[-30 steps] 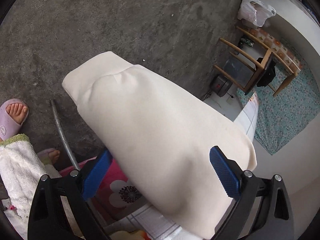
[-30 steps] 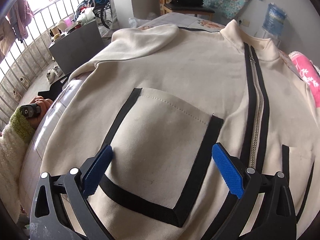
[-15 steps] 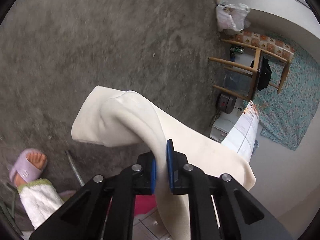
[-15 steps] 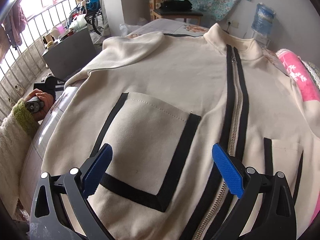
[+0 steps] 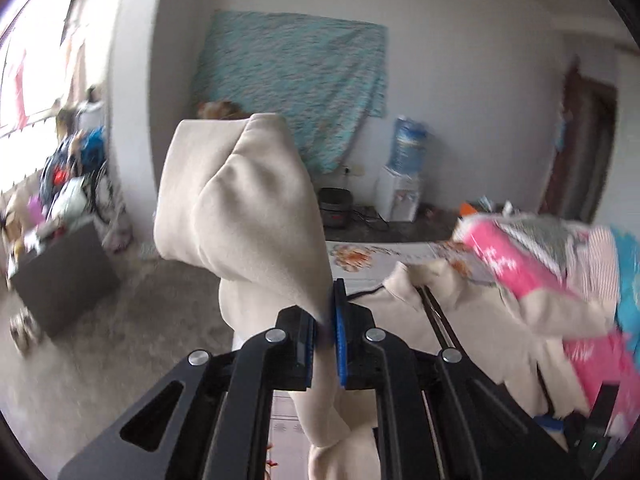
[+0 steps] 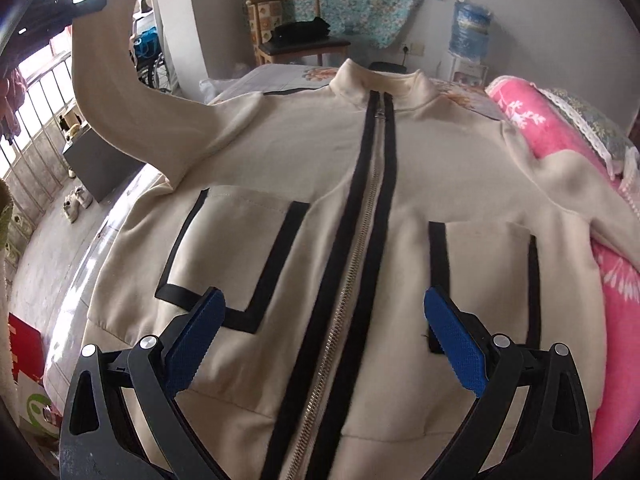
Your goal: Fold large clothes
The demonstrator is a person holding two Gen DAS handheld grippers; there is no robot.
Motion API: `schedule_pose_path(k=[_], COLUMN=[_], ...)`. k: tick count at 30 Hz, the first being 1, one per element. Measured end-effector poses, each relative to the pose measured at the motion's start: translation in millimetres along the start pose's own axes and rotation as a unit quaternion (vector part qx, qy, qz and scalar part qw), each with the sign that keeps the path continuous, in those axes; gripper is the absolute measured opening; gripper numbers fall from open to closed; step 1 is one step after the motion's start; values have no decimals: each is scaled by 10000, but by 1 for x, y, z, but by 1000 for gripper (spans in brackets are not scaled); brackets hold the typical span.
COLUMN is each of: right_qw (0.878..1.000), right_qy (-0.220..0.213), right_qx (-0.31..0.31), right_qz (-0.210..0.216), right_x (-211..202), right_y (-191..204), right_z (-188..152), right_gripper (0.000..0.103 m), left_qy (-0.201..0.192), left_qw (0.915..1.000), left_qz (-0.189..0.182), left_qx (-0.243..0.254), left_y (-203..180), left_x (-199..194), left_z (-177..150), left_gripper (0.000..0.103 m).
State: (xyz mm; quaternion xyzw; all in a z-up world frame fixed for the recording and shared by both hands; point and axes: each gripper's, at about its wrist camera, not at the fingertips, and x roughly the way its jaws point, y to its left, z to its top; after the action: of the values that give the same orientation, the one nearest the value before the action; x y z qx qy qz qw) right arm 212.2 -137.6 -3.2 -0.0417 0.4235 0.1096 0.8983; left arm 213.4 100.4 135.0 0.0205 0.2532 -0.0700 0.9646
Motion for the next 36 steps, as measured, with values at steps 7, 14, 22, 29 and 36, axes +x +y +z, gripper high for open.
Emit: schedule_pose_path(k=[7, 14, 22, 29, 36], right_qw=[9983, 9951, 9850, 9779, 9793], right_qy=[-6, -80, -364, 400, 1620], right_qx=[503, 894, 1377, 1180, 526], right_qz=[-302, -406, 972, 1679, 1089], right_x=[-28, -45, -36, 51, 152], right_y=[-42, -81, -103, -68, -30], right_z=[-27, -33, 25, 105, 144], right_gripper=[95, 95, 86, 59, 47], left_qy=[1857, 1862, 1825, 2311, 2231], left_qw=[9803, 9717, 9728, 9669, 9695], left_qz=[-486, -1201, -918, -24, 176], left_qx=[465, -820, -1088, -1085, -996], left_y=[-94, -65, -32, -21, -24], left_x=[76, 57, 36, 50, 51], left_z=[-106, -154, -155, -183, -191], left_gripper=[32, 52, 53, 49, 47])
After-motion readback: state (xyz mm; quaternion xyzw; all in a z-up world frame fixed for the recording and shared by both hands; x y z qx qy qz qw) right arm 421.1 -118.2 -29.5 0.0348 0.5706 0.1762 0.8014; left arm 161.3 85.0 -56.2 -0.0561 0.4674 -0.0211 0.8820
